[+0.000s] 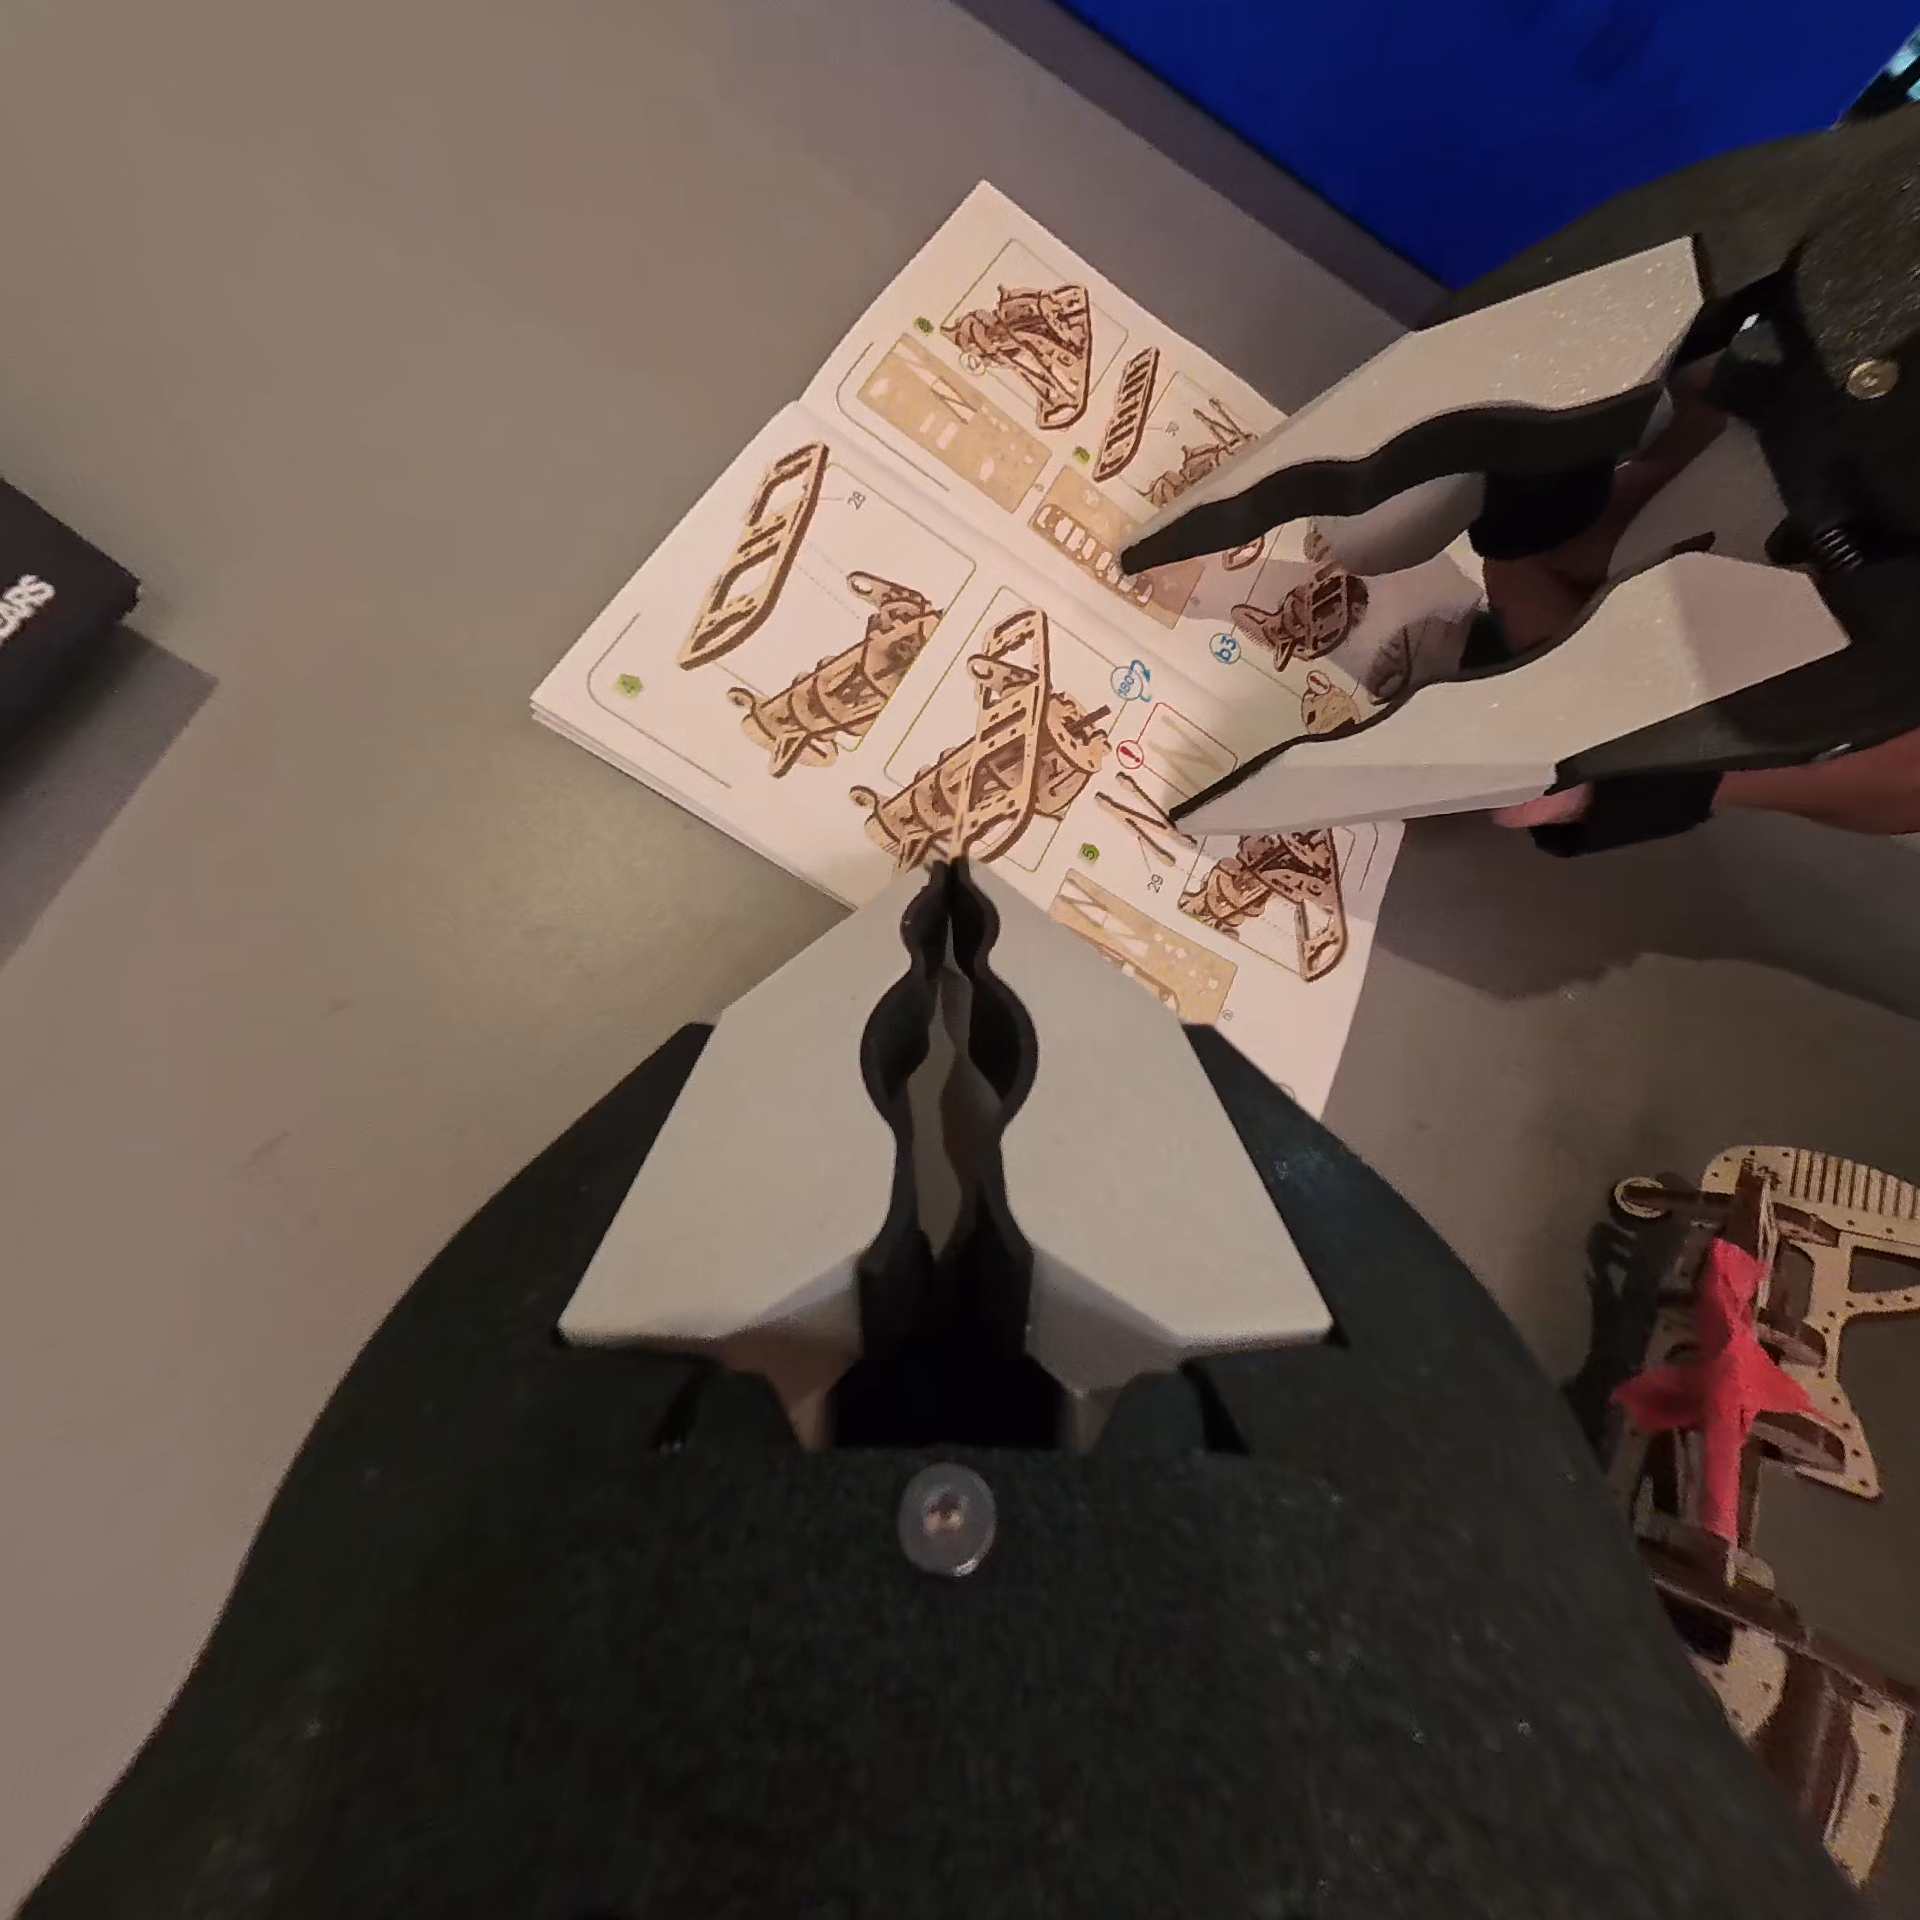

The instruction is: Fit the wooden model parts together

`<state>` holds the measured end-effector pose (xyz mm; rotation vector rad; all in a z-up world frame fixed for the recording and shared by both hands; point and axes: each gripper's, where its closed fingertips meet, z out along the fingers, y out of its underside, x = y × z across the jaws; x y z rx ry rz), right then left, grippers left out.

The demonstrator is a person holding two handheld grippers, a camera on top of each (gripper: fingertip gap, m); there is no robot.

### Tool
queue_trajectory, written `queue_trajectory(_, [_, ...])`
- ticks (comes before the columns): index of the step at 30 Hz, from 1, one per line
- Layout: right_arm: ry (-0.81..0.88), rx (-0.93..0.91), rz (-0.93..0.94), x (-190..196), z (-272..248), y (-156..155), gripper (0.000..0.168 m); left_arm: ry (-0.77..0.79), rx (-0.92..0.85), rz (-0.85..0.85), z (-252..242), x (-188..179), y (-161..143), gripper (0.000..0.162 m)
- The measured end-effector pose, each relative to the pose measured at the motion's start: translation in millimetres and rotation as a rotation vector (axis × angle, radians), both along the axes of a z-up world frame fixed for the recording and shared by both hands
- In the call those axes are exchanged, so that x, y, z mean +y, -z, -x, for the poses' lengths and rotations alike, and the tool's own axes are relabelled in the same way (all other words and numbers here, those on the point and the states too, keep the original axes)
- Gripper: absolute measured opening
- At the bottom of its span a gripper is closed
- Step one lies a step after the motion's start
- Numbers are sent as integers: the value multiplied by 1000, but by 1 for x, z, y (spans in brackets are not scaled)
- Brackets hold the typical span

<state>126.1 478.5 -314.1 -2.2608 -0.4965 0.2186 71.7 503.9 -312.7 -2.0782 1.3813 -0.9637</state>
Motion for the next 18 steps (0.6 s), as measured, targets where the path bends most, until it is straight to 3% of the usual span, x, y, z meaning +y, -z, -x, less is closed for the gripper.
queue_trajectory(10, [-3, 1, -3, 0, 0, 0, 60, -12, -33, 121, 0, 1, -1, 0])
queue_trajectory(18, [-2, 2, -4, 0, 0, 0, 60, -19, -27, 89, 0, 2, -1, 0])
